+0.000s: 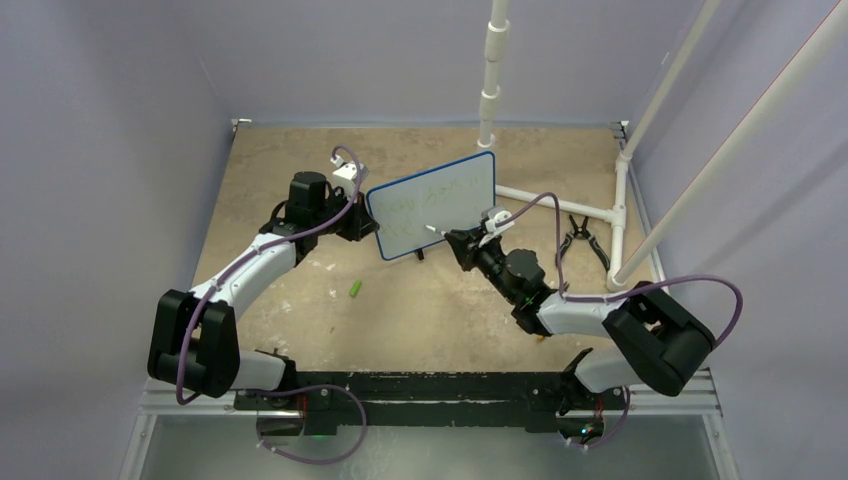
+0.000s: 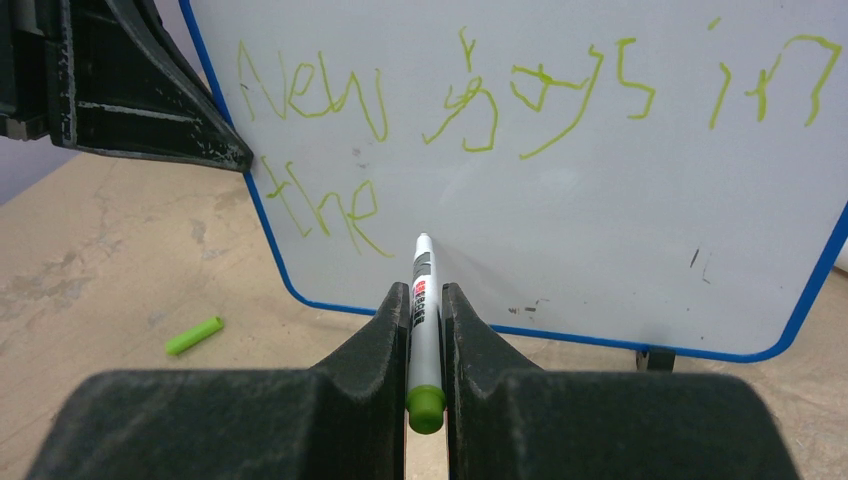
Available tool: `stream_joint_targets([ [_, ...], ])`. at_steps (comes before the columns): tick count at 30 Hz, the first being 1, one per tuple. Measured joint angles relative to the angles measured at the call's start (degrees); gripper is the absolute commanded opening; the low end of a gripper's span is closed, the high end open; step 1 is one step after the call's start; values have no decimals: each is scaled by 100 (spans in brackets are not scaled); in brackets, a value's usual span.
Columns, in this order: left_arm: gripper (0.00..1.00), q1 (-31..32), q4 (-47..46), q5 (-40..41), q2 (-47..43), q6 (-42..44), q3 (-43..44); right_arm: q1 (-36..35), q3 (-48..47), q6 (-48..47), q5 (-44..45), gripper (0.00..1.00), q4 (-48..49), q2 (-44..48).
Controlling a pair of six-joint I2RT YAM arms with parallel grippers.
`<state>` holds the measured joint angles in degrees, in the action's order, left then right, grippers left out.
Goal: Write a sentence on the whiteboard
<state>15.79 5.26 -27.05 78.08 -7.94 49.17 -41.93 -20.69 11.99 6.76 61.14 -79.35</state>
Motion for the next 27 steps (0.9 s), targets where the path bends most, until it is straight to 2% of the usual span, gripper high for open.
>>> stream_joint_targets([
  [10, 0, 0, -2, 13, 0, 0, 0, 28, -354, -26, 15, 0, 59, -278],
  [27, 0, 0, 4, 26, 0, 0, 0, 26, -291, 210, 256, 0, -120, -289],
])
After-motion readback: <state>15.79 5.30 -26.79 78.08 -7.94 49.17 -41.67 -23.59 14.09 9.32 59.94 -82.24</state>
